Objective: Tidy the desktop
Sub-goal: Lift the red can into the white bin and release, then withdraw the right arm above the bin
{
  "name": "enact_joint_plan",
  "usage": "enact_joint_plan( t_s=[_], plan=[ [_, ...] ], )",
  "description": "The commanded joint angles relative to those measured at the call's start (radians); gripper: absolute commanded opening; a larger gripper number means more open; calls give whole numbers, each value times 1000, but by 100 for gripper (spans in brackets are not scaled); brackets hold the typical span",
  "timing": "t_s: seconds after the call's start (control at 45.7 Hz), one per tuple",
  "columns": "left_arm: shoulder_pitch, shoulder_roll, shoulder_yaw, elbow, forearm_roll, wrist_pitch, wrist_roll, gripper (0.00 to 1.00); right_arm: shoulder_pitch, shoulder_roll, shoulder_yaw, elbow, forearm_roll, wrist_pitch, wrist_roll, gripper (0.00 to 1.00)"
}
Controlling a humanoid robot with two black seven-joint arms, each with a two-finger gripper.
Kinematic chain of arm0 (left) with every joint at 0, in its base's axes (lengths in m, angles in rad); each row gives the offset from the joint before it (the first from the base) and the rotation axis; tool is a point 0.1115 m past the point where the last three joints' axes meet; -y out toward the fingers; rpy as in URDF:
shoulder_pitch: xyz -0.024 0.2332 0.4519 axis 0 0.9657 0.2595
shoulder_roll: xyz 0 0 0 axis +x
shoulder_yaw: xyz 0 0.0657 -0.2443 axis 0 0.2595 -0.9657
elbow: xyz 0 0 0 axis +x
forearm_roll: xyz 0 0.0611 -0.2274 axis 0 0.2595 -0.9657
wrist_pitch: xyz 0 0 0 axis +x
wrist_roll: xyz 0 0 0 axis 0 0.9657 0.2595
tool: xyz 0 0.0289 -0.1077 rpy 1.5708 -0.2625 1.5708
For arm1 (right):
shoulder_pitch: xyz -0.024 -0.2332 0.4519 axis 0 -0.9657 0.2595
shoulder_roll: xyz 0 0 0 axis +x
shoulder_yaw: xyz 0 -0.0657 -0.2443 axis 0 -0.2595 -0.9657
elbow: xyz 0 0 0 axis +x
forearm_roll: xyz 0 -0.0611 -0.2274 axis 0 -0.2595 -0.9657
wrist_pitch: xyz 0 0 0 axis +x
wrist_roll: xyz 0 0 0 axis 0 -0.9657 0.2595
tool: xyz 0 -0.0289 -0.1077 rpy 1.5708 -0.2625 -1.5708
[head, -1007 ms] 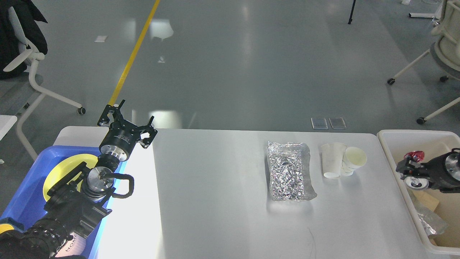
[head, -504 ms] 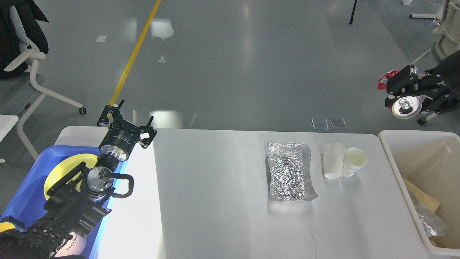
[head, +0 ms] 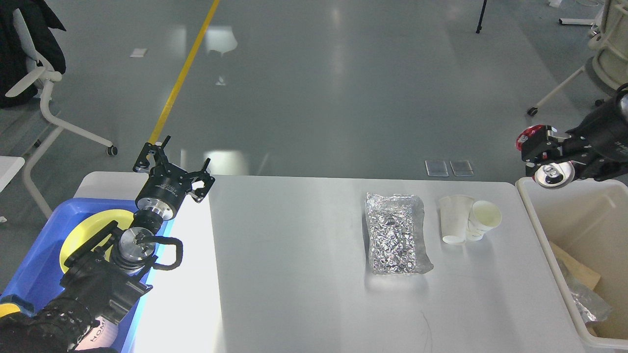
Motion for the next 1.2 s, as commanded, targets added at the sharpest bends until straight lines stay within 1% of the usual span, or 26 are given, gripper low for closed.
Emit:
enact_joint_plan(
  t_s=[0.0, 0.022, 0.044, 0.197, 0.306, 0.394, 0.46, 0.525, 0.613, 0.657, 0.722, 0.744, 0.766, 0.788, 0.81, 0.832, 0.854, 0.963, 1.182],
  plan=[
    [0, 0, 0, 0, 0, 0, -1, 98, -198, -42, 13, -204, 3, -92, 4, 0],
    [0, 1, 0, 0, 0, 0, -1, 98, -233, -48, 16, -233, 4, -112, 6, 0],
    [0, 0, 0, 0, 0, 1, -1, 98, -301, -56, 29, -282, 12, -161, 9, 0],
    [0, 0, 2, 0, 0, 1, -1, 98, -600, -70, 128, -450, 20, -349, 10, 0],
    [0, 0, 2, 0, 0, 1, -1, 98, -852, -48, 268, -563, 49, -526, 9, 0],
    [0, 0, 2, 0, 0, 1, -1, 98, -1036, 11, 371, -671, 89, -635, 6, 0],
    [0, 0, 2, 0, 0, 1, -1, 98, -1161, 85, 421, -789, 119, -689, 6, 0],
    [-2, 0, 3, 0, 0, 0, -1, 98, -1267, 163, 432, -940, 154, -722, 7, 0],
    [0, 0, 3, 0, 0, 0, -1, 98, -1384, 264, 435, -1148, 193, -729, 10, 0],
    [0, 0, 3, 0, 0, 0, -1, 98, -1419, 301, 431, -1211, 214, -729, 10, 0],
    [0, 0, 3, 0, 0, 0, -1, 98, -1441, 327, 423, -1229, 227, -738, 10, 0],
    [0, 0, 3, 0, 0, 0, -1, 98, -1441, 329, 420, -1229, 227, -738, 9, 7],
    [-2, 0, 3, 0, 0, 1, -1, 98, -1441, 330, 417, -1229, 227, -738, 10, 55],
    [0, 0, 3, 0, 0, 0, -1, 98, -1441, 332, 415, -1229, 227, -738, 9, 100],
    [0, 0, 3, 0, 0, 0, -1, 98, -1441, 335, 411, -1231, 227, -738, 10, 100],
    [0, 0, 2, 0, 0, 1, -1, 98, -1443, 338, 405, -1231, 227, -739, 10, 96],
    [0, 0, 3, 0, 0, 0, -1, 98, -1443, 341, 398, -1232, 227, -739, 9, 100],
    [0, 0, 3, 0, 0, 1, -1, 98, -1441, 337, 362, -1237, 228, -739, 4, 100],
    [0, 0, 3, 0, 0, 0, -1, 98, -1436, 330, 363, -1240, 230, -742, 6, 100]
  ],
)
